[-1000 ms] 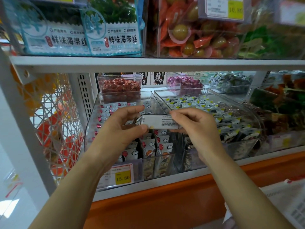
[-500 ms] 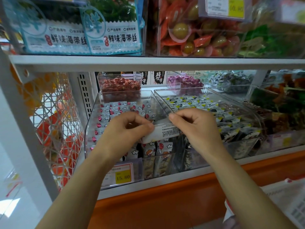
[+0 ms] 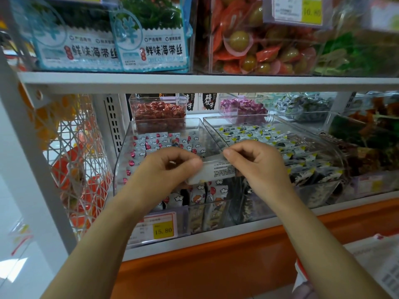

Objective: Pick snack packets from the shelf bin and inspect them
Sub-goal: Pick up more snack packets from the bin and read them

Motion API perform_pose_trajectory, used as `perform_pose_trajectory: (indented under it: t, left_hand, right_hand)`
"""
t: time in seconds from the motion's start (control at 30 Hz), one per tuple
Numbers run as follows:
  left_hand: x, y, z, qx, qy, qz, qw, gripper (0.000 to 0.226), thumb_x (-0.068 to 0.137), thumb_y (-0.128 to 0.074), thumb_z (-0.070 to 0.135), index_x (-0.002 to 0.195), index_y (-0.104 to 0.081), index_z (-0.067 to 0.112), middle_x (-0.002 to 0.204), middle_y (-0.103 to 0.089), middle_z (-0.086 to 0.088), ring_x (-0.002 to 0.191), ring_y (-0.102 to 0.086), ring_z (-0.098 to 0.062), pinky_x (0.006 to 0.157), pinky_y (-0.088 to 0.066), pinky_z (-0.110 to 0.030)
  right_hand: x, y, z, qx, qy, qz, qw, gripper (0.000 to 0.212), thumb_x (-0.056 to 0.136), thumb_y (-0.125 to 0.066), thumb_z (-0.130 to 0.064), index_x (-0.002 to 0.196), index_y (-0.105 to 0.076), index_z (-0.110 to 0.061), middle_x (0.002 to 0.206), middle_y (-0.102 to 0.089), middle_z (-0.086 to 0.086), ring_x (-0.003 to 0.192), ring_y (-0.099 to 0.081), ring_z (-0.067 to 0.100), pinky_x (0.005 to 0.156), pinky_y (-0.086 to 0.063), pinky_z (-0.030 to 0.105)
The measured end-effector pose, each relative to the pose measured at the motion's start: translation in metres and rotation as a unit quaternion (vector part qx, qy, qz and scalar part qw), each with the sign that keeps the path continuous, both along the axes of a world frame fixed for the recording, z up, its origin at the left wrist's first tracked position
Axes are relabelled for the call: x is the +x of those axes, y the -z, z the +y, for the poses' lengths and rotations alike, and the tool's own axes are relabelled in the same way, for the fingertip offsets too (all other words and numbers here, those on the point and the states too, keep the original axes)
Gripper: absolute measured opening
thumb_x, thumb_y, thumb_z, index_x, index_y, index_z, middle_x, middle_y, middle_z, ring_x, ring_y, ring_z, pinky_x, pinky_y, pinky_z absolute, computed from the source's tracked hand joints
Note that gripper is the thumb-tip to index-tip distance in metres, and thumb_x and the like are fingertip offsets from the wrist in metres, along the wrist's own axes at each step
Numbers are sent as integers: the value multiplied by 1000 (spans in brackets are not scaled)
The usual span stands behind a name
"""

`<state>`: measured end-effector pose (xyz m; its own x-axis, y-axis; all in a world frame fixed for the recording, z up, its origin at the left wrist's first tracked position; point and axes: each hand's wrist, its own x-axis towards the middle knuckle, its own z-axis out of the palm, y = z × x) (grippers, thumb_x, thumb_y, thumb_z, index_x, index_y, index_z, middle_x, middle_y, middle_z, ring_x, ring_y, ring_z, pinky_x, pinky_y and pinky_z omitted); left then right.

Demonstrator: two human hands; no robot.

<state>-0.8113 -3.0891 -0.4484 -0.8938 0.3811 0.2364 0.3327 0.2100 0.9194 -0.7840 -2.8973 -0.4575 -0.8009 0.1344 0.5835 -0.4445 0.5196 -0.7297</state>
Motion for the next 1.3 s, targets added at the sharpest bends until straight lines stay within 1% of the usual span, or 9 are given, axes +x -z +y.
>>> perform_pose_trajectory:
  t: [0.1, 0.33, 0.47, 0.6, 0.7, 0.97, 1.1, 1.17, 1.3]
  left_hand:
    - [0, 2, 1, -37, 13, 24, 999, 18, 78, -69, 29, 95, -66, 35, 88, -66, 10, 75, -63, -3, 67, -55, -18]
    - [1, 2, 3, -20, 6, 49, 999, 23, 86, -62, 18, 105, -65, 31, 93, -63, 11, 69, -59, 8, 57, -44, -6]
    - [-2, 8, 11, 31, -55, 58, 996, 22, 89, -58, 19, 108, -64, 29, 88, -66, 9, 67, -59, 9, 57, -45, -6]
    - [-4, 8, 19, 99, -89, 48, 990, 19, 91, -56, 20, 95, -62, 37, 91, -70, 6, 86, -68, -10, 73, -55, -25]
    - [-8, 7, 25, 86, -103, 54, 989, 26, 92, -53, 25, 117, -59, 26, 102, -67, 6, 91, -66, -10, 77, -55, -25]
    - [-38, 21, 20, -291, -129, 186, 930, 44, 99, -35, 23, 141, -38, 12, 148, -36, -8, 137, -29, -24, 113, -23, -38]
    - [-47, 31, 29, -424, -84, 164, 886, 50, 99, -19, 35, 148, -19, 25, 158, -12, 5, 144, -2, -12, 115, 2, -47]
    - [-48, 35, 31, -454, -78, 170, 871, 52, 98, -16, 37, 148, -20, 23, 158, -12, 6, 144, -1, -10, 114, 5, -51]
    - [-47, 37, 31, -480, -84, 189, 853, 53, 98, -17, 37, 146, -25, 18, 157, -16, 4, 144, -5, -9, 114, 3, -54]
  right_hand:
    - [-1, -3, 2, 6, -1, -23, 1000, 22, 89, -60, -21, 72, -68, -9, 66, -65, 6, 65, -63, 20, 58, -54, 37]
    - [-1, -8, 12, -79, -81, -86, 990, 19, 88, -60, -8, 72, -70, -9, 62, -69, -5, 62, -68, 6, 48, -55, 22]
    - [-3, 2, 1, -157, -78, -49, 983, 23, 88, -56, -27, 84, -70, -10, 79, -74, -2, 76, -72, 14, 61, -60, 28]
    - [-7, 8, -14, -124, -94, -30, 987, 47, 82, -60, -35, 126, -53, -23, 108, -66, -7, 96, -66, 9, 79, -56, 25]
    - [-13, 3, -13, -67, -17, 18, 997, 31, 87, -63, -20, 111, -54, -37, 97, -65, -10, 87, -66, 9, 79, -55, 23]
    - [-46, -10, 7, 22, 117, 38, 992, 40, 82, -71, -20, 119, -58, -13, 92, -51, -17, 78, -48, -6, 70, -33, -6]
    - [-64, -17, 0, 153, 93, 37, 983, 33, 79, -73, -18, 108, -61, -7, 97, -61, 1, 87, -53, 13, 71, -38, 10]
    - [-72, -23, -2, 223, 81, 16, 971, 32, 78, -74, -21, 104, -61, -8, 101, -64, 8, 90, -56, 20, 77, -45, 27]
    - [-85, -32, -1, 349, 61, -49, 934, 36, 75, -76, -30, 104, -62, -15, 102, -65, 5, 92, -57, 20, 78, -48, 32]
